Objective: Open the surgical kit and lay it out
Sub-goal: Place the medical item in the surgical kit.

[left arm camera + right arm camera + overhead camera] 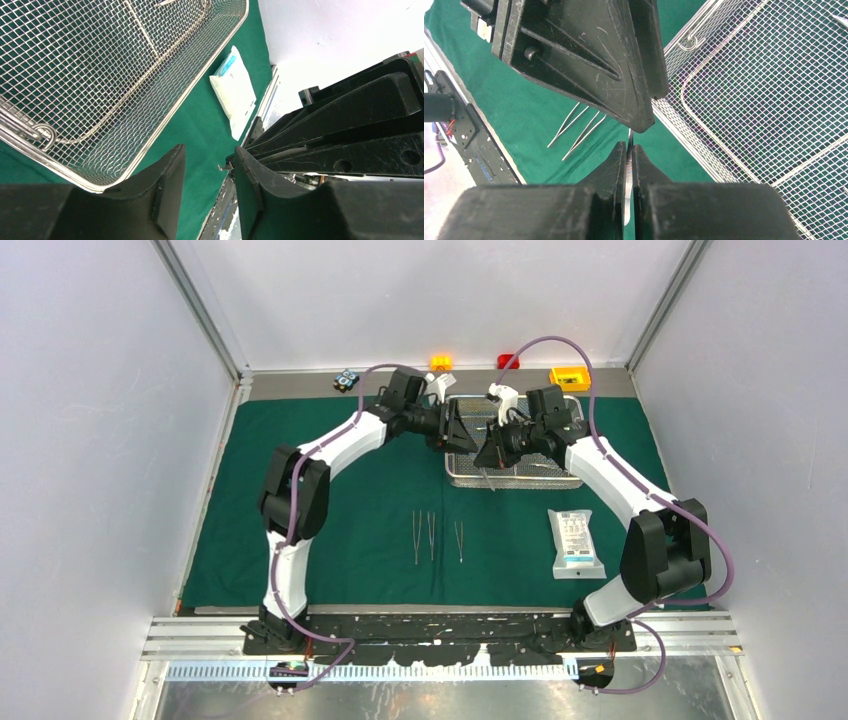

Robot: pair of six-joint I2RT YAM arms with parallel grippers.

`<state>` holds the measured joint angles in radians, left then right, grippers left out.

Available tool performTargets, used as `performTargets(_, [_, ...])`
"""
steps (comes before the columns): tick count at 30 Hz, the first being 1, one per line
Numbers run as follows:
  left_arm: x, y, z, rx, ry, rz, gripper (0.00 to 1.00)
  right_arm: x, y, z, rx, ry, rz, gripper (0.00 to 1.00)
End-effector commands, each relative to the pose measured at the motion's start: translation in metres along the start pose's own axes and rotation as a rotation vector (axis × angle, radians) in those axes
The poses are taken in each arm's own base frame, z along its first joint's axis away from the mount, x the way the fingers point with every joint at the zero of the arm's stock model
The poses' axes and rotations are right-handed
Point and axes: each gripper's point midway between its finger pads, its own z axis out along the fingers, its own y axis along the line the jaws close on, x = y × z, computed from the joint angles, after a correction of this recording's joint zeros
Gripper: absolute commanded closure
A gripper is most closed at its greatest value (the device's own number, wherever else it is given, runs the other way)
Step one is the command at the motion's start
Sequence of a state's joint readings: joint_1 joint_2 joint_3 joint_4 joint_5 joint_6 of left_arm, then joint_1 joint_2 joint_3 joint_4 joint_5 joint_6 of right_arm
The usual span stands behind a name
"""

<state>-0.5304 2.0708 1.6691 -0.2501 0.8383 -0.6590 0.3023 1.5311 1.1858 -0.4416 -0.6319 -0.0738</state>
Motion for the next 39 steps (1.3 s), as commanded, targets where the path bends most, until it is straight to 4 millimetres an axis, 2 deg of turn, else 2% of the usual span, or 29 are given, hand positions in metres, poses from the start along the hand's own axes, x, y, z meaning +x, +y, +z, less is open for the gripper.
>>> performTargets(1, [-0.010, -0.018, 0.002, 0.059, -0.011, 0.017, 0.59, -0.027, 0.005, -0.007, 0.015, -0.068, -0.068, 0.99])
performTargets(11, [-0.010, -0.024, 0.009, 0.110, 0.005, -0.031, 0.68, -0.023, 0.001, -0.002, 0.054, -0.048, -0.084, 0.99])
performTargets(17, [-0.010, -0.028, 0.007, 0.125, 0.008, -0.030, 0.78, -0.020, -0.002, 0.001, 0.075, -0.033, -0.081, 0.99])
performTargets(22, [-0.008, -0.025, 0.007, 0.112, 0.011, -0.017, 0.93, -0.020, -0.003, 0.001, 0.086, -0.029, -0.080, 1.00])
performTargets(29, [-0.009, -0.024, 0.004, 0.092, 0.006, 0.010, 1.00, -0.018, -0.003, 0.001, 0.084, -0.020, -0.079, 0.99])
performTargets(32, [-0.009, -0.025, 0.004, 0.094, 0.009, 0.048, 1.00, -0.015, 0.002, 0.001, 0.056, 0.002, -0.075, 0.89])
performTargets(37, [-0.007, -0.031, -0.003, 0.128, 0.014, 0.178, 1.00, -0.009, 0.007, -0.005, 0.037, 0.022, -0.101, 0.55])
performTargets(39, [-0.005, -0.034, -0.008, 0.142, 0.018, 0.234, 1.00, -0.007, 0.008, -0.009, 0.038, 0.021, -0.114, 0.45])
